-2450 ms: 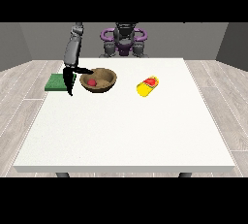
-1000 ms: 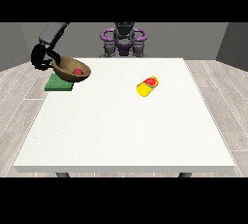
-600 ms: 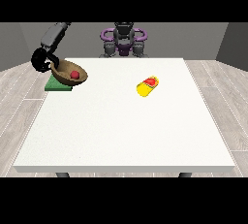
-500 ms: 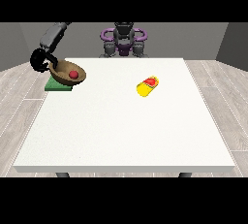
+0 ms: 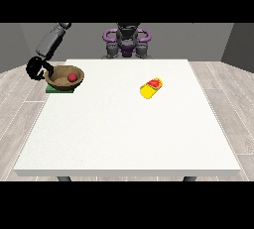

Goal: Pick the cup and pour the ball into the bowl, then pick the bowl and place it on the pad

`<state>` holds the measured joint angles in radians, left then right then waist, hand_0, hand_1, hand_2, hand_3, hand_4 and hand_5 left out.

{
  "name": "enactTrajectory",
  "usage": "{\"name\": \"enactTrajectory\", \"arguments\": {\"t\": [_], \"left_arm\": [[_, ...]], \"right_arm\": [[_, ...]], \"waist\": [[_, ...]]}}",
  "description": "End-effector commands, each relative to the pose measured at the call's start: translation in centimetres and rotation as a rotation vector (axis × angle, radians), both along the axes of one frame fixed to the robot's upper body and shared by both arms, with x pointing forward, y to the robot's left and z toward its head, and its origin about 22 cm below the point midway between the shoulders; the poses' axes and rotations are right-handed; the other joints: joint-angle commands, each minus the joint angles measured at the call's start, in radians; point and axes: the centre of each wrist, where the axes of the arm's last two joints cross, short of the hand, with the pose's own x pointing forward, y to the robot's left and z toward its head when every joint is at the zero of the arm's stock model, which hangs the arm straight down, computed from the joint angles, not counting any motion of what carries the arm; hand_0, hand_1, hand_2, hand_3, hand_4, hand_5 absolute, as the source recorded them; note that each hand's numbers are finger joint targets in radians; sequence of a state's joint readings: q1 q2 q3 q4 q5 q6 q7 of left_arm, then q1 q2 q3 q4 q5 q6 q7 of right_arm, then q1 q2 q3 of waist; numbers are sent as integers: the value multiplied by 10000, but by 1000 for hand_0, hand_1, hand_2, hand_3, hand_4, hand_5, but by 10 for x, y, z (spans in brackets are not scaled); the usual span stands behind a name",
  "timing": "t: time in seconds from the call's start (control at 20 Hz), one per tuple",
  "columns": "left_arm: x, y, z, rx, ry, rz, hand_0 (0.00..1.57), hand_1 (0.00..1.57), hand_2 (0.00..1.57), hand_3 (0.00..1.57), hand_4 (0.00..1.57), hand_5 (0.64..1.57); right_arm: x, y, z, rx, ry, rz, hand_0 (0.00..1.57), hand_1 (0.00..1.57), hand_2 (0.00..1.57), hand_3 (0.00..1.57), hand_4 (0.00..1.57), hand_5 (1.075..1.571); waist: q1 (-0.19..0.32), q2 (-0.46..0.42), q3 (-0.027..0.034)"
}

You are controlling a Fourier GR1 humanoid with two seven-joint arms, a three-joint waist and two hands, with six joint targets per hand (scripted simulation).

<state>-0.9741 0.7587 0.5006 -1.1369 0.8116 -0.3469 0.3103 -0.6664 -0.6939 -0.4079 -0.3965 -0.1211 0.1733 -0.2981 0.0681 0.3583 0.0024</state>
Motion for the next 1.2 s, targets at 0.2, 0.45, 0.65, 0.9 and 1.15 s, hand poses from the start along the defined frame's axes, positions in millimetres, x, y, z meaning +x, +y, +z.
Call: {"name": "enactTrajectory", "arguments": {"t": [0.2, 0.45, 0.65, 0.9, 1.15], "left_arm": [[-27, -2, 21, 347, -682, -61, 0, 0, 0, 0, 0, 1567], [-42, -18, 32, 351, -1054, -46, 0, 0, 0, 0, 0, 1564], [-57, -22, 31, 363, -1533, 132, 0, 0, 0, 0, 0, 1564], [-65, -16, 38, 93, -1155, -207, 0, 0, 0, 0, 0, 1566], [-22, -6, -35, -28, 645, 155, 0, 0, 0, 0, 0, 1566]], "right_arm": [[-23, -35, 9, 758, -268, -1672, 1571, 1571, 1571, 1553, 260, 1563], [-19, -42, 34, 45, -650, -2182, 815, 815, 727, 956, 0, 1516], [-25, -60, 65, 443, -1371, -1894, 253, 253, 350, 61, 0, 1428], [-15, -49, 56, 590, -1252, -1745, 385, 385, 301, 207, 0, 1432], [-8, -52, 98, 808, -1204, -234, 379, 379, 120, 409, 315, 1374]], "waist": [[323, 668, -1], [329, 870, -1], [209, 1211, 3], [185, 838, -1], [-195, -665, -43]]}}
